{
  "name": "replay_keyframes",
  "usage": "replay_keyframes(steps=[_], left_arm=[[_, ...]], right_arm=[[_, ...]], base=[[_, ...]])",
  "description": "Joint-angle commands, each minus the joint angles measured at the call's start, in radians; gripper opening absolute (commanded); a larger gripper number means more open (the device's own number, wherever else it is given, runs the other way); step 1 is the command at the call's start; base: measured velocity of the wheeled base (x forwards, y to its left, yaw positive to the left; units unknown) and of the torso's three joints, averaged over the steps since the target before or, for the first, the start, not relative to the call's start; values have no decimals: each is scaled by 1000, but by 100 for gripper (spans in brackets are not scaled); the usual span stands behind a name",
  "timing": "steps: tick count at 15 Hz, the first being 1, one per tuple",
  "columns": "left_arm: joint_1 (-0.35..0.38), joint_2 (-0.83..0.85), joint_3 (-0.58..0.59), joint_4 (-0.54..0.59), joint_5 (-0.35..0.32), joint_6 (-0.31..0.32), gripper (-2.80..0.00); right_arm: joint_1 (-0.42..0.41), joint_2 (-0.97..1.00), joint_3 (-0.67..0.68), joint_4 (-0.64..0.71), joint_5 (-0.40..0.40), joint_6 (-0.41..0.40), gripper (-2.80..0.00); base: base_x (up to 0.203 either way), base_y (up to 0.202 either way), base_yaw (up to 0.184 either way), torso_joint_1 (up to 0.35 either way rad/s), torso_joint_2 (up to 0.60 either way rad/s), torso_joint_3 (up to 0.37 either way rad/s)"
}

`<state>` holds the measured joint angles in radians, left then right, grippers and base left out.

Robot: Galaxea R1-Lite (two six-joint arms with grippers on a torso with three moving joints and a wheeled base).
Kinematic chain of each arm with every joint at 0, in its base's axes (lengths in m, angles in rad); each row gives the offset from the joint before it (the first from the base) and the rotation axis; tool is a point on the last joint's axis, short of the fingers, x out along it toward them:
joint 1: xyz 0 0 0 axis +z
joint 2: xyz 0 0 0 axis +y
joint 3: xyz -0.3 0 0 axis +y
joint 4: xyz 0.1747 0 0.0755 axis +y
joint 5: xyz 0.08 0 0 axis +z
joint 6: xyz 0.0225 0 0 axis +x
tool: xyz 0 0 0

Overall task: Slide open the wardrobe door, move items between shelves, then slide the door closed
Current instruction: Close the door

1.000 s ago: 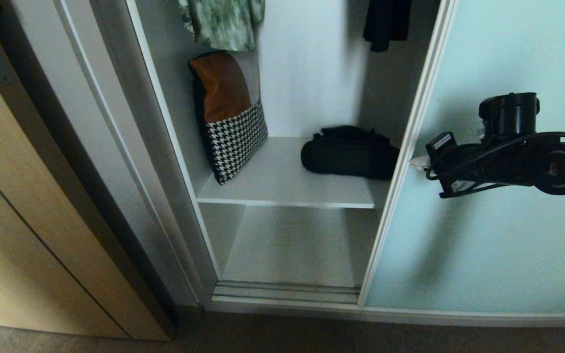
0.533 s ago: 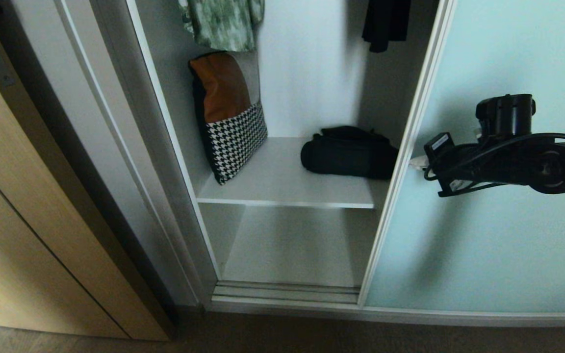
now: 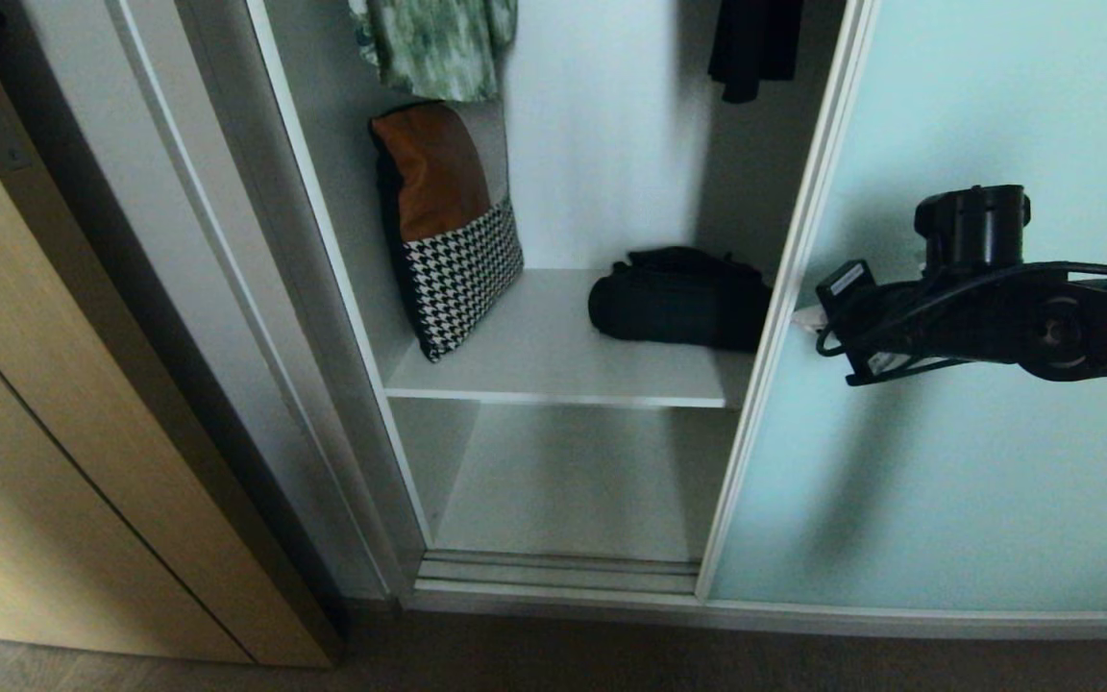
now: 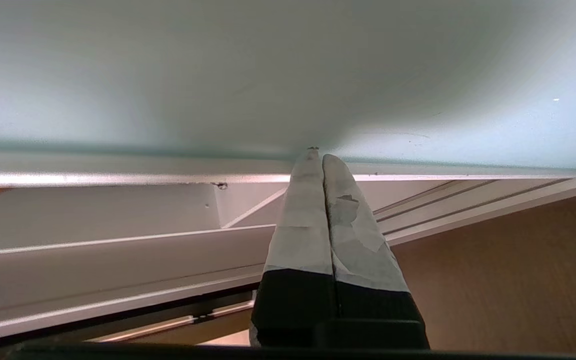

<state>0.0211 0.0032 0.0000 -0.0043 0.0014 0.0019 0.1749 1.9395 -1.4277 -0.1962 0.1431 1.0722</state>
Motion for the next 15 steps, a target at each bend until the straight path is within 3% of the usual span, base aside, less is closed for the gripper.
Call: replay_keyframes(steps=[1, 4, 9, 15], left_arm=[[0, 1, 0, 0, 0, 0, -280], [0, 1, 0, 0, 0, 1, -280], [0, 1, 0, 0, 0, 0, -280], [0, 1, 0, 0, 0, 0, -280]], right_arm=[[59, -9, -5, 0, -18, -7, -280], [158, -4, -30, 1, -81, -39, -280], [324, -51, -45, 6, -119, -75, -280], [384, -356, 193, -2, -112, -82, -280]], base=[[0, 0, 0, 0, 0, 0], [0, 0, 0, 0, 0, 0], [0, 0, 0, 0, 0, 0], [0, 0, 0, 0, 0, 0]])
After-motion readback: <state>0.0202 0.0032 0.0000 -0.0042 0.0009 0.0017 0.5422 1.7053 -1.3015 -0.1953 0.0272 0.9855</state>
